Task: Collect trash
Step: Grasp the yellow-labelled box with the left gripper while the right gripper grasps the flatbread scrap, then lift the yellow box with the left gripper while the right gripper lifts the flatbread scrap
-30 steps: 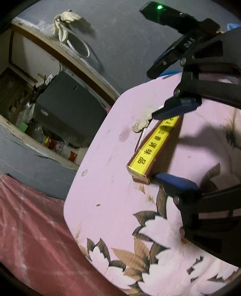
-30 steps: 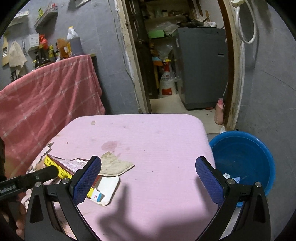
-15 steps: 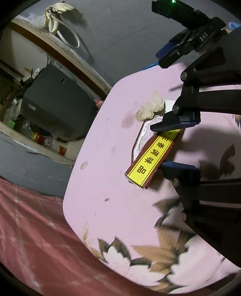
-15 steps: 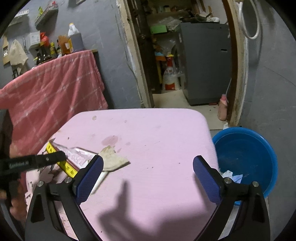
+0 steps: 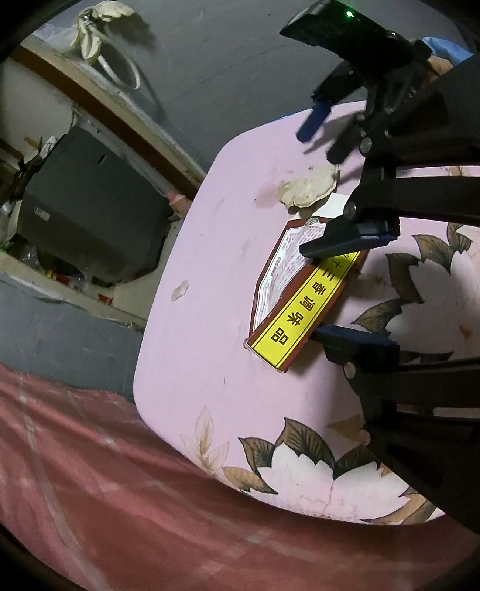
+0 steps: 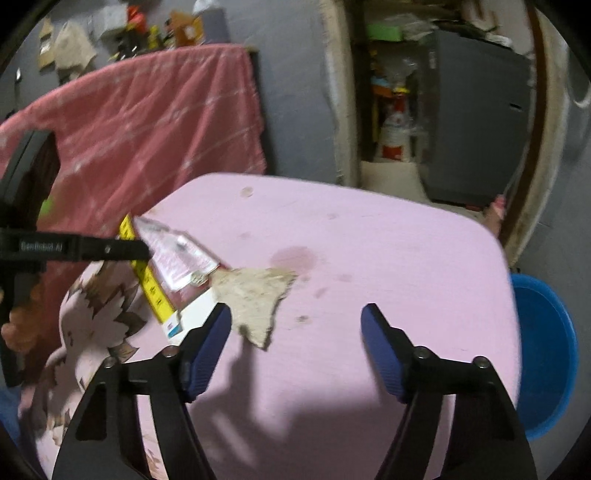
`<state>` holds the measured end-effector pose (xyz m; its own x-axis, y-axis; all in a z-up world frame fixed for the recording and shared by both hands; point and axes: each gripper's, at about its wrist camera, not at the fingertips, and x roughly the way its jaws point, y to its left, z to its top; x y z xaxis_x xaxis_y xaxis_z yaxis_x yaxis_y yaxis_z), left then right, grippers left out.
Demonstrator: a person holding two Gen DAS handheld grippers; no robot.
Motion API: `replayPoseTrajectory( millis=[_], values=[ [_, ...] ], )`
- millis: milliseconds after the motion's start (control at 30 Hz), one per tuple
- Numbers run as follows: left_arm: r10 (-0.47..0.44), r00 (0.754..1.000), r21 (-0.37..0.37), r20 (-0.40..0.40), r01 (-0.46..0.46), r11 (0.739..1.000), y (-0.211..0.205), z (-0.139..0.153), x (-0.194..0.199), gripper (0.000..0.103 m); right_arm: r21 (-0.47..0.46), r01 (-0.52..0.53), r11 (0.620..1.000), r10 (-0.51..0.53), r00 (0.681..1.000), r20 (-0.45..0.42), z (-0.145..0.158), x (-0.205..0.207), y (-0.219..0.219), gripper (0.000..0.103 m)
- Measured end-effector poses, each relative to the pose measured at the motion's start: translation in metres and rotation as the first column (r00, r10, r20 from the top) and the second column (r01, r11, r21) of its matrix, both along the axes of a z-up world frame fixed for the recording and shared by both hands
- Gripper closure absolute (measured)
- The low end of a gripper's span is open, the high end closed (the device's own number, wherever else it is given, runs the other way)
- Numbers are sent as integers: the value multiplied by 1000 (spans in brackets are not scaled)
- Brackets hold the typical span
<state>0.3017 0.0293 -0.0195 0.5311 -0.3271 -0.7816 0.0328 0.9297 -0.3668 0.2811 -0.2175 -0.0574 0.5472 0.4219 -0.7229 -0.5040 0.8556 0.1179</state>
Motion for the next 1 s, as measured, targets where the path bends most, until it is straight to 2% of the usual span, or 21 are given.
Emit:
replayPoseTrajectory(
  millis=[133, 200, 267, 367, 500, 733, 833, 1000],
  values=[
    [26, 999, 2, 35, -26, 1000, -4, 0, -8, 70, -41, -58, 997, 58, 998, -6, -4, -2, 17, 43],
    [40, 998, 1, 43, -40, 999, -6, 0, -9, 70, -64, -68, 996, 67, 997, -27, -8, -1, 23, 53],
    [58, 997, -7, 46, -58, 998, -4, 0, -4, 70, -82, -68, 994, 65, 997, -34, -10, -1, 25, 68],
    [82, 995, -22, 56, -81, 996, -4, -1, 0, 72, -63, -57, 996, 55, 998, -37, -11, -1, 21, 80],
    [96, 993, -29, 75, -94, 995, -8, 3, 7, 75, -53, -36, 998, 34, 999, -40, -10, 0, 11, 83],
    [104, 990, 11, 92, -105, 994, -19, 5, 33, 76, -66, 53, 996, -55, 998, -23, -8, 0, -13, 83],
    [83, 990, 24, 116, -86, 996, -27, 5, 42, 79, -62, 90, 994, -91, 996, -18, -7, 2, -26, 84],
    [10, 989, -2, 149, -9, 1000, -40, 12, 48, 87, -35, 132, 991, -132, 991, -15, -3, 5, -48, 86]
  ],
)
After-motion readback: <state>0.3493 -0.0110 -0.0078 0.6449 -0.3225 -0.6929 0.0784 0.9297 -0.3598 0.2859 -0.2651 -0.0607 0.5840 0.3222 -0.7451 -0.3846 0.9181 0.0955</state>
